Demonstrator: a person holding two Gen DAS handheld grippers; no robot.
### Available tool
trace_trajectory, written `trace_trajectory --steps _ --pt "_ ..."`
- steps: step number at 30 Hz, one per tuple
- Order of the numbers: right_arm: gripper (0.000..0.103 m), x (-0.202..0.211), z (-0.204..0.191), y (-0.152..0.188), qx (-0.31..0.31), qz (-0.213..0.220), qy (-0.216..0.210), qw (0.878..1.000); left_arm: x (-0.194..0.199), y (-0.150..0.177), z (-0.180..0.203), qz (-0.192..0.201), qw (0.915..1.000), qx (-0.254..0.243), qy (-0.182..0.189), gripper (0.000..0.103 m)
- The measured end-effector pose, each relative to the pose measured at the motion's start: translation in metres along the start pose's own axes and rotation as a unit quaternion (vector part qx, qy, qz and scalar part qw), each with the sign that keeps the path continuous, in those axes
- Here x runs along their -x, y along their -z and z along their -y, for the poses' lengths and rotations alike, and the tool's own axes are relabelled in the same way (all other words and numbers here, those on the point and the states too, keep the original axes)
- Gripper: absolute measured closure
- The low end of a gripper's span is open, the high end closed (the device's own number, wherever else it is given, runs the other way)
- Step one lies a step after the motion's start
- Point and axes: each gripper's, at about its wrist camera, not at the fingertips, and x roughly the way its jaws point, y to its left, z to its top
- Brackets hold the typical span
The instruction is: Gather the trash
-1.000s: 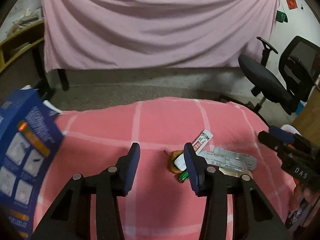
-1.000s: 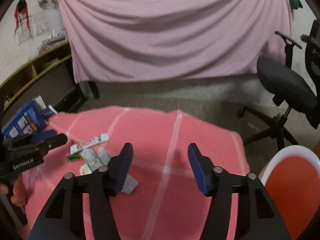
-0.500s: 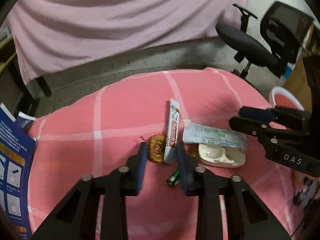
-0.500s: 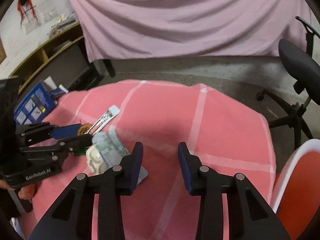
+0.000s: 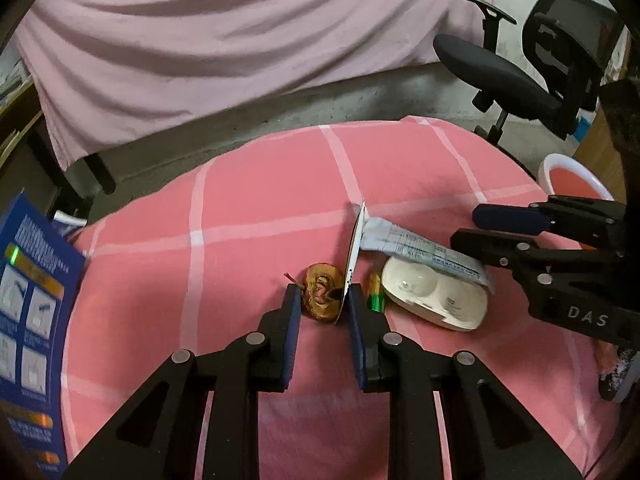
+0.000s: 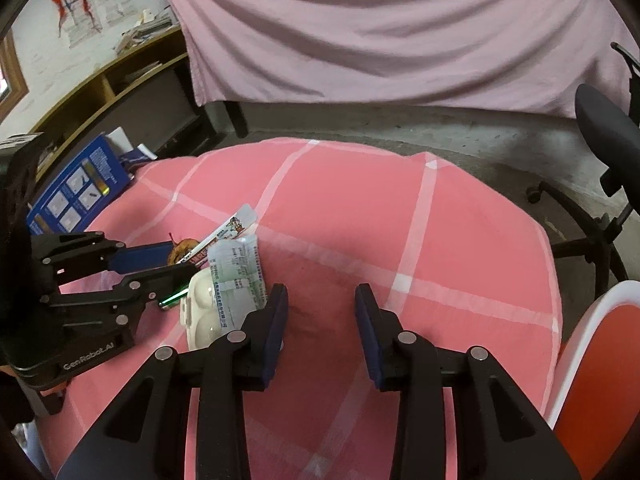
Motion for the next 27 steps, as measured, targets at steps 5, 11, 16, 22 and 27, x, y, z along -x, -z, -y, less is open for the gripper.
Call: trace_trajectory --steps 5,11,16,22,27 --pt "0.07 0.008 -0.002 0.003 0.008 0.011 -0.009 1.0 0.018 0.012 -0.003 0.013 0.9991 0.041 0.0 0.094" --pt "0.07 0.021 -0.008 0.003 0.013 0.049 -0.015 0.999 0.034 0.023 -0.008 0.022 0.997 0.074 0.001 0.096" --pt "0.07 0.018 -0.022 0.002 0.027 0.049 -0.035 0.998 0.034 0.024 -0.008 0.026 0.9967 0.077 0.001 0.097" --pt "0.071 -0.002 -0.035 -0.002 0.042 0.013 -0.043 0.998 0.034 0.025 -0.01 0.028 0.9963 0.081 0.007 0.098" --pt "0.082 -0.001 -0.036 0.003 0.041 0.011 -0.05 0.998 0.036 0.026 -0.01 0.025 0.9963 0.081 0.011 0.098"
